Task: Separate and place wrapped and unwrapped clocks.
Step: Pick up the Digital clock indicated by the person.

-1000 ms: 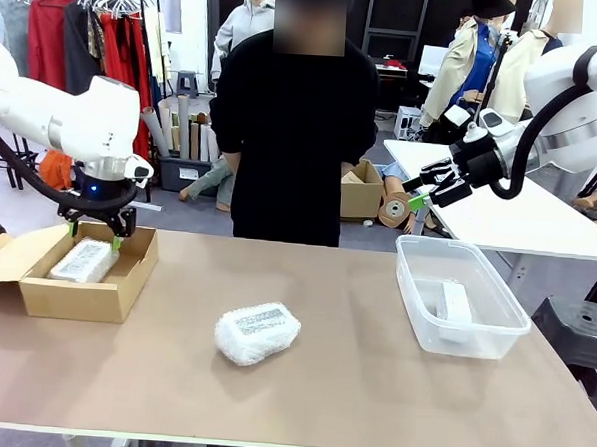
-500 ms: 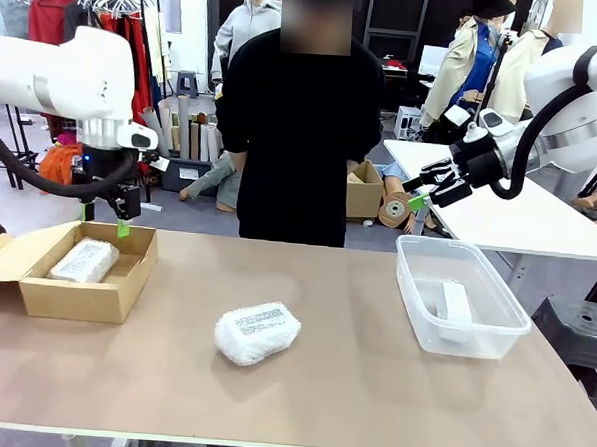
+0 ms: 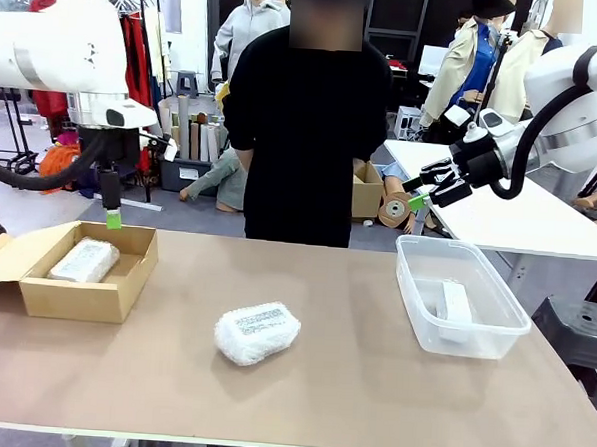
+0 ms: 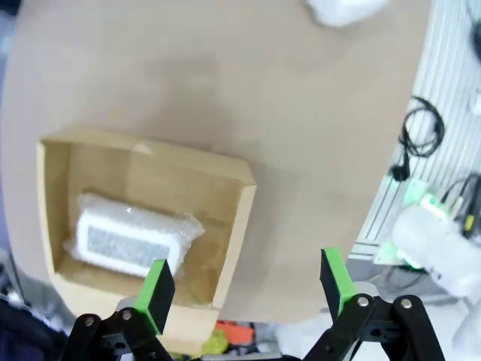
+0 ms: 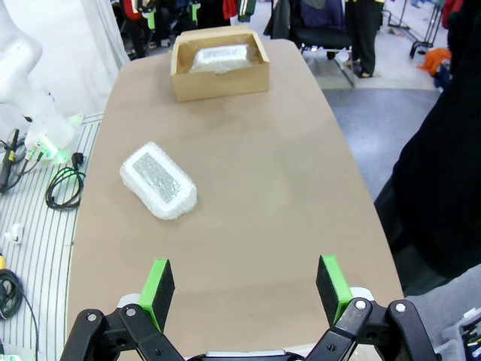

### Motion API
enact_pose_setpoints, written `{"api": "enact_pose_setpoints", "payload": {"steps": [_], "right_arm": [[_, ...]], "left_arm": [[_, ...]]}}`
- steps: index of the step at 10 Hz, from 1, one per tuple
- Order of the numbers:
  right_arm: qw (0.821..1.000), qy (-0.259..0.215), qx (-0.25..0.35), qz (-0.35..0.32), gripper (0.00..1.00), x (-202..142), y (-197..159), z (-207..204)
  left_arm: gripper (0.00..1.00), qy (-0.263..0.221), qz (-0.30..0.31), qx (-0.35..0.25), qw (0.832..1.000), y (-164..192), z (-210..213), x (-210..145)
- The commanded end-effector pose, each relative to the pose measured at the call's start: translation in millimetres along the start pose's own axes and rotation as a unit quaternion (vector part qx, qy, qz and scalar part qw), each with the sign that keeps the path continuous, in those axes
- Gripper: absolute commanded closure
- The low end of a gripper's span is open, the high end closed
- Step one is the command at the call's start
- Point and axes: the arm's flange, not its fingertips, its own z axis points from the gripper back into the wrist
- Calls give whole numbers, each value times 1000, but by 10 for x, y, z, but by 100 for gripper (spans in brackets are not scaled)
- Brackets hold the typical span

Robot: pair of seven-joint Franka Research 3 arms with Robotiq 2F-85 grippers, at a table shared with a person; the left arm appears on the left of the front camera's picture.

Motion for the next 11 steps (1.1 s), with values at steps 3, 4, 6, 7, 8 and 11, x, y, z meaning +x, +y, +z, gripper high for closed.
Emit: {"api": "enact_pose_setpoints", "payload": {"steps": [3,4,6,7,8,11], "right_arm": [[1000,3,-1,4,0,14,1,6],[1000,3,-1,4,0,14,1,6],[1000,3,-1,4,0,14,1,6],[1000,3,-1,4,0,14,1,6],[1000,3,-1,4,0,14,1,6],[1000,3,-1,4,0,14,1,6]], "left_arm": [[0,-13,-129,-27,991,-169,-48,-159],[0,0,-61,-2,998,-75,-61,-143],[0,-8,-128,-25,991,-121,-9,-66],[0,-8,-128,-25,991,-121,-9,-66],[0,-6,-118,-23,993,-109,-26,-72],[0,-173,-201,-30,964,-124,-28,-170]]}}
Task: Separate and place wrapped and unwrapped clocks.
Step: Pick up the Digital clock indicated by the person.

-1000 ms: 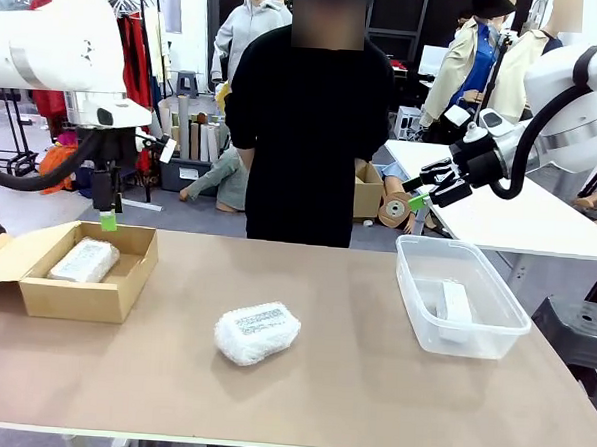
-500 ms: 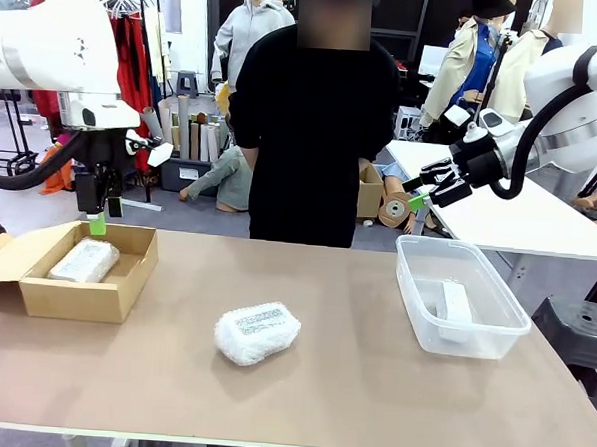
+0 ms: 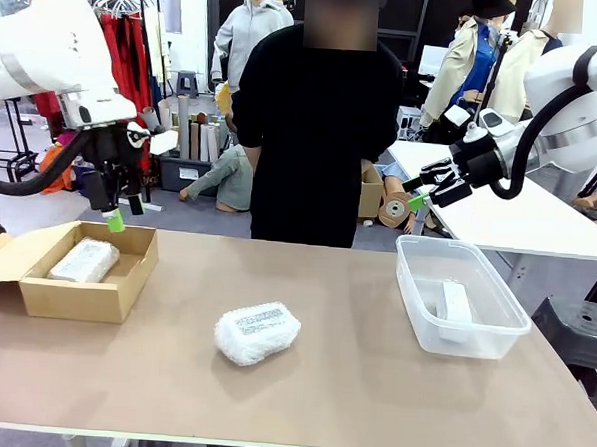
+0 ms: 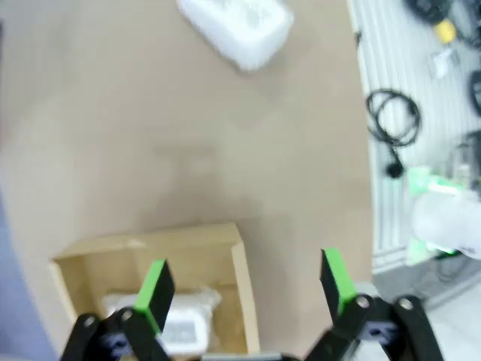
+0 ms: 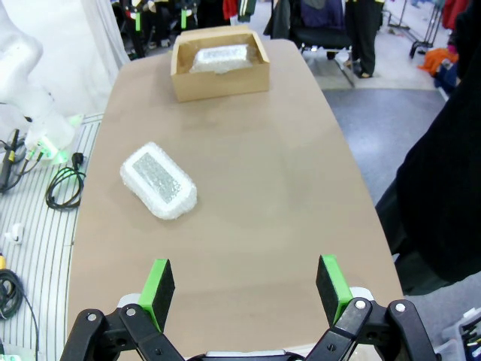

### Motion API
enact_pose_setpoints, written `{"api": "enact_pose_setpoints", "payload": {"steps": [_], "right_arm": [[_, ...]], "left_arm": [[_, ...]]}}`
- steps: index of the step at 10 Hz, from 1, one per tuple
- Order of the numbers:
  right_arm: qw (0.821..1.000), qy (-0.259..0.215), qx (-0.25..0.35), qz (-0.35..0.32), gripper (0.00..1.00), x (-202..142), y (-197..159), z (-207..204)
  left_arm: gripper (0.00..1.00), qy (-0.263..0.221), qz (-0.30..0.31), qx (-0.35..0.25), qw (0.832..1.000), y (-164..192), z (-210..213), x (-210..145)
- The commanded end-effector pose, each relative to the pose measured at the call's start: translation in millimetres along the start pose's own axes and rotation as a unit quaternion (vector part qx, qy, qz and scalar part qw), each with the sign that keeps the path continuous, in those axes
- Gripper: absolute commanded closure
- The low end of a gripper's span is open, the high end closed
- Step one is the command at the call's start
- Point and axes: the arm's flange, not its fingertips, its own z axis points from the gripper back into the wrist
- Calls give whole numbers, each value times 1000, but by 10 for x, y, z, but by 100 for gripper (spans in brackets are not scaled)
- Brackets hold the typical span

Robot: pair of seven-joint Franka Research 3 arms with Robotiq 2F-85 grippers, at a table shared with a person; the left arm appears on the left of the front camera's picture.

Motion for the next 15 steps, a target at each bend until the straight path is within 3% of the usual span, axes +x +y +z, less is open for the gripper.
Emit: {"api": "enact_pose_setpoints", "payload": {"steps": [1,5,10,15], "right_arm": [[1000,3,-1,4,0,14,1,6],[1000,3,-1,4,0,14,1,6],[1000,3,-1,4,0,14,1,6],[1000,3,-1,4,0,14,1,6]], "left_arm": [[0,-88,-48,17,995,-127,23,-152],[0,-179,-68,100,976,-249,117,-297],[0,-280,-71,102,952,-149,417,-638],[0,-306,-69,106,944,-110,495,-724]]}}
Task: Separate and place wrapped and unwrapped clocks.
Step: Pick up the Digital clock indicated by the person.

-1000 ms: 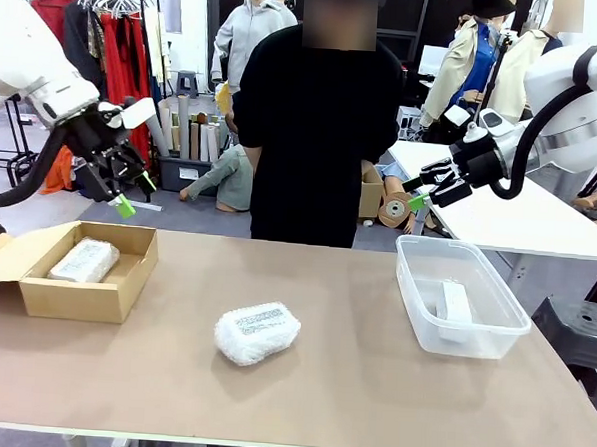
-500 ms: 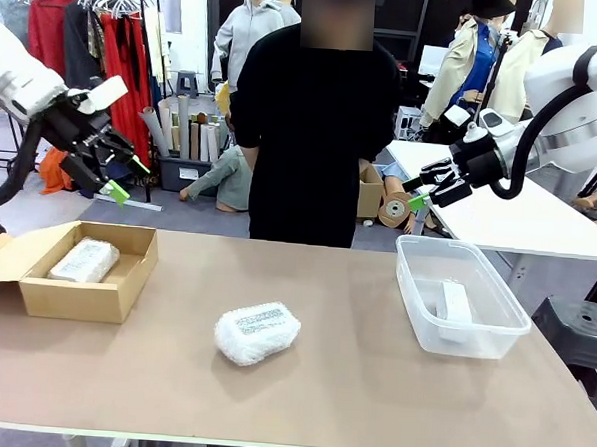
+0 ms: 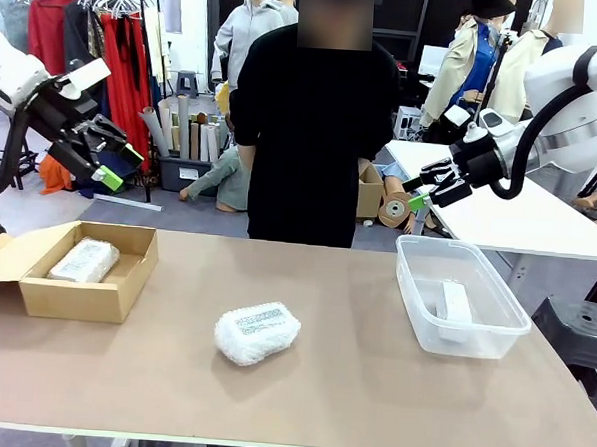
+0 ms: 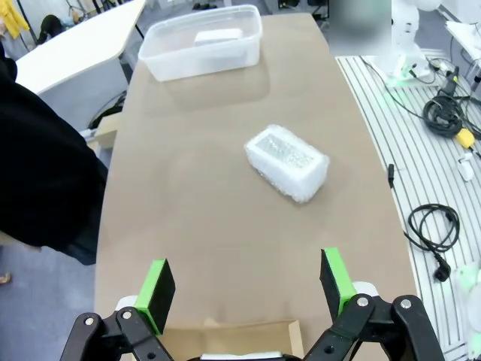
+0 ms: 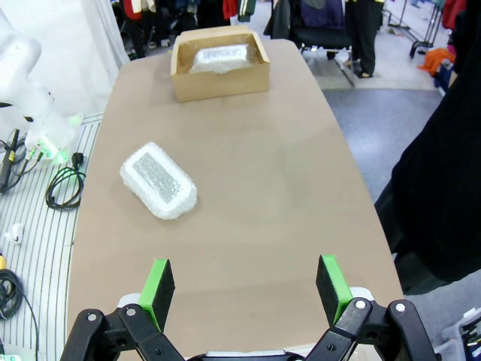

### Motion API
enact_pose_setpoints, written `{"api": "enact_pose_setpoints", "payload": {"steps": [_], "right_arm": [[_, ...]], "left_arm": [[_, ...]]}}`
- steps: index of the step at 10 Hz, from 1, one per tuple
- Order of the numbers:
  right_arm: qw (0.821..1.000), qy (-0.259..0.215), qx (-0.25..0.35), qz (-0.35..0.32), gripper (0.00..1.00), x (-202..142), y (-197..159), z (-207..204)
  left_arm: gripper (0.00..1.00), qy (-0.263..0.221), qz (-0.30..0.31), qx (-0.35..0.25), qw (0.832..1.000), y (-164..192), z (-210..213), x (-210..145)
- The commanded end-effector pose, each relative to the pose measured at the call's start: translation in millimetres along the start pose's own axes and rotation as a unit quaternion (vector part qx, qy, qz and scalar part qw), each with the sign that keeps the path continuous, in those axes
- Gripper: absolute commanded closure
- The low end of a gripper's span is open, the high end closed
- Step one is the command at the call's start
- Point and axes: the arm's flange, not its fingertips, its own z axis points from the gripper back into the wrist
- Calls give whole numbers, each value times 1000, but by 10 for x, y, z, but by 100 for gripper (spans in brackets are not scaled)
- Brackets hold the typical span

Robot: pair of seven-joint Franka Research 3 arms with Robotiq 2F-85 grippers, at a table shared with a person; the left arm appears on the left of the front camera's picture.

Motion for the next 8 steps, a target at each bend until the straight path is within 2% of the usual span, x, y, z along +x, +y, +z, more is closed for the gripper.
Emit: {"api": "enact_pose_setpoints", "payload": {"steps": [1,8], "right_arm": [[1000,3,-1,4,0,14,1,6],[1000,3,-1,4,0,14,1,6]], "left_arm": [[0,-19,-6,6,1000,29,37,-45],[0,-16,19,23,999,92,61,-207]]}}
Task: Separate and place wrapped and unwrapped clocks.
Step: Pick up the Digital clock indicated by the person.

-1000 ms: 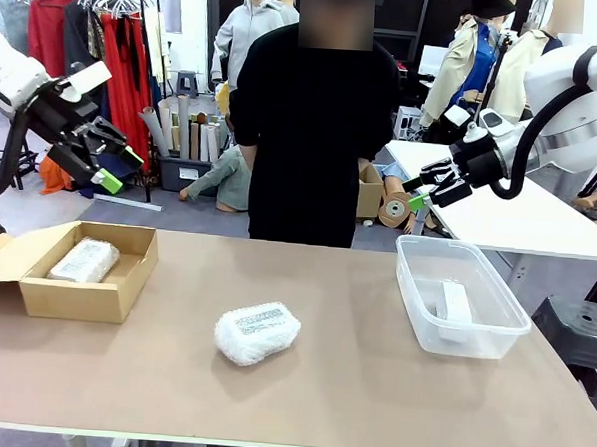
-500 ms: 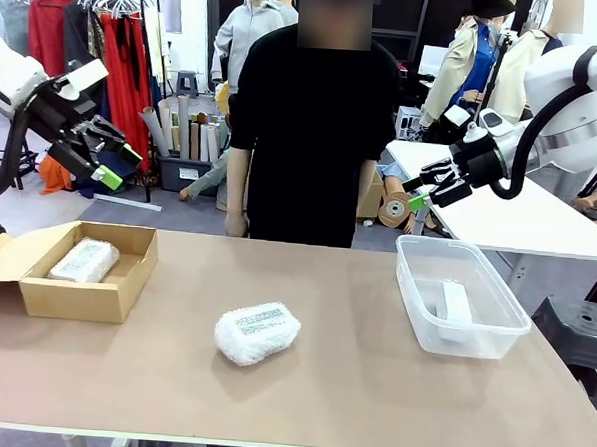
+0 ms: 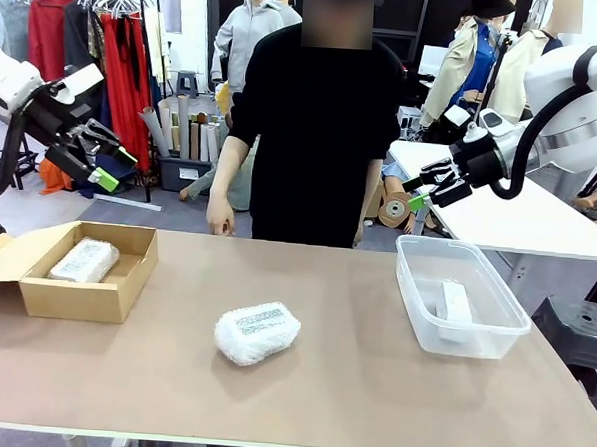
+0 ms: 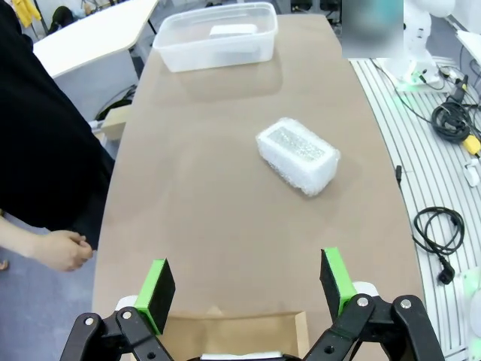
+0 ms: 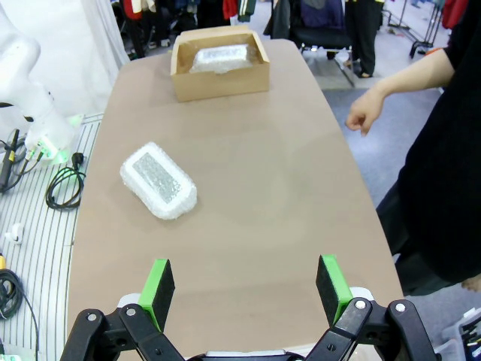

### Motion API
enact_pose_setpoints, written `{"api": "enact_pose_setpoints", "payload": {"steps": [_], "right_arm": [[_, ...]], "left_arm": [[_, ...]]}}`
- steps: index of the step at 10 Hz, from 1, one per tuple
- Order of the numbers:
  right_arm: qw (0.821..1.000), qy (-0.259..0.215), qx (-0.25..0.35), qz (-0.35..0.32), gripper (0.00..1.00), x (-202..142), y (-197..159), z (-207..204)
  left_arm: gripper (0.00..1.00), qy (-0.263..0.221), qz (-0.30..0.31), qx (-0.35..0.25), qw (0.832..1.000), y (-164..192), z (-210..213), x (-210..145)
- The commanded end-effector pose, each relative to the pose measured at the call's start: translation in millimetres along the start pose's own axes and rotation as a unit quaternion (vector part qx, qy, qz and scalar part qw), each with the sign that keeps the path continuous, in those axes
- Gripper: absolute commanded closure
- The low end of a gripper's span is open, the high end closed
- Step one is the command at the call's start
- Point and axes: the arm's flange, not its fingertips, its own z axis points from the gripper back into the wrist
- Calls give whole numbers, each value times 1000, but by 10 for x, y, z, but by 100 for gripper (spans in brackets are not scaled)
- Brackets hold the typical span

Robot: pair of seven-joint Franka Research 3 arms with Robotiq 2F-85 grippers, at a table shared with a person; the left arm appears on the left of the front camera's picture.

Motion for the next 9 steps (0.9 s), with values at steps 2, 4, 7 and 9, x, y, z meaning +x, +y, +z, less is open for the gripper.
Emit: {"api": "enact_pose_setpoints", "payload": {"steps": [2,4,7,9], "right_arm": [[1000,3,-1,4,0,14,1,6],[1000,3,-1,4,0,14,1,6],[1000,3,-1,4,0,14,1,6],[1000,3,-1,4,0,14,1,6]], "left_arm": [[0,10,2,16,1000,19,4,22],[0,2,0,5,1000,14,3,-1],[0,2,0,5,1000,14,3,-1],[0,2,0,5,1000,14,3,-1]]}}
